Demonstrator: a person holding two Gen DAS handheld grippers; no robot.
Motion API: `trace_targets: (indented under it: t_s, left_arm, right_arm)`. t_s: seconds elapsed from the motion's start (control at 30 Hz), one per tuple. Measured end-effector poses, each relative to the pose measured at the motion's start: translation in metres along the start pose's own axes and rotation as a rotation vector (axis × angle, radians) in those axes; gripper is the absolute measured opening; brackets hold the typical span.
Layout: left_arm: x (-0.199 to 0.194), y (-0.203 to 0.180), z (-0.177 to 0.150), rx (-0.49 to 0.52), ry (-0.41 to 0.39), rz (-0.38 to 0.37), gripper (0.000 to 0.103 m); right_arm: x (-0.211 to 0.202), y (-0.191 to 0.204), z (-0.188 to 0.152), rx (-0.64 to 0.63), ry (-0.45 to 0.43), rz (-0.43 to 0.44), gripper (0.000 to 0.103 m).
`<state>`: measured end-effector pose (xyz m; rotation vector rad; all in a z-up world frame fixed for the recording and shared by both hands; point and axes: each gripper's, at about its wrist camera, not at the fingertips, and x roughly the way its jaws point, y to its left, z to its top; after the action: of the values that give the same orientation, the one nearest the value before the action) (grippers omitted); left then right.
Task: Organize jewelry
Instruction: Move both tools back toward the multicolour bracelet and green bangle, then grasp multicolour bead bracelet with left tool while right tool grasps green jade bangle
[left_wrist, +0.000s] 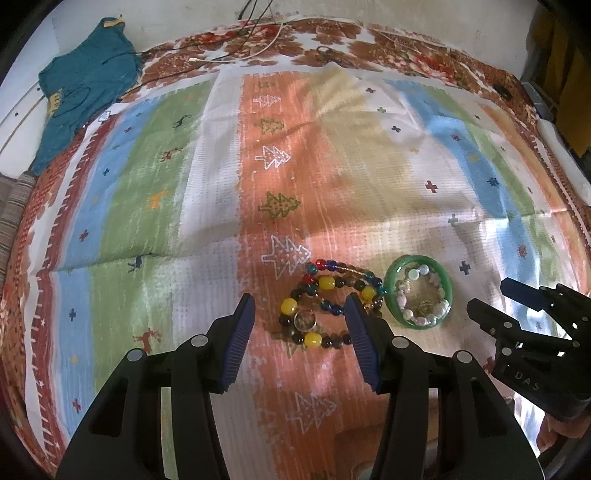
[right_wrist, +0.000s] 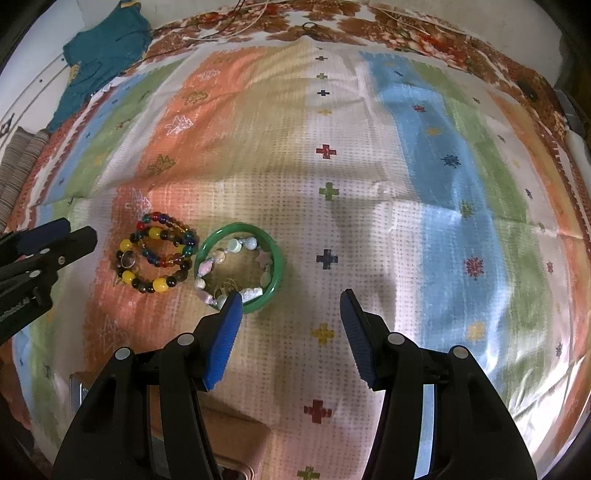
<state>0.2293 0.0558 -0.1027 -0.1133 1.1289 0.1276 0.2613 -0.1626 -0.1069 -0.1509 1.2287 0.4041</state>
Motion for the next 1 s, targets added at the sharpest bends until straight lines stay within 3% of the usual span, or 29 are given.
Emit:
trace_targets:
  t_s: [0.7, 0.8, 1.0]
  left_arm:
    - [0.046, 0.002, 0.016, 0.020, 0.068, 0.003, 0.050]
    - [0.051, 0.001, 0.017, 0.026, 0.075, 0.010, 0.047]
    - [0.061, -0.001, 0.021, 0.025, 0.084, 0.001, 0.040]
  right_arm:
    - [0.031, 0.000, 0.018, -0.051, 0.043, -0.030, 0.054]
    - [0.034, 0.000, 0.020, -0.054, 0.049, -0.030, 0.043]
    - [0.041, -0.002, 0.022, -0.050, 0.059, -0.024, 0.038]
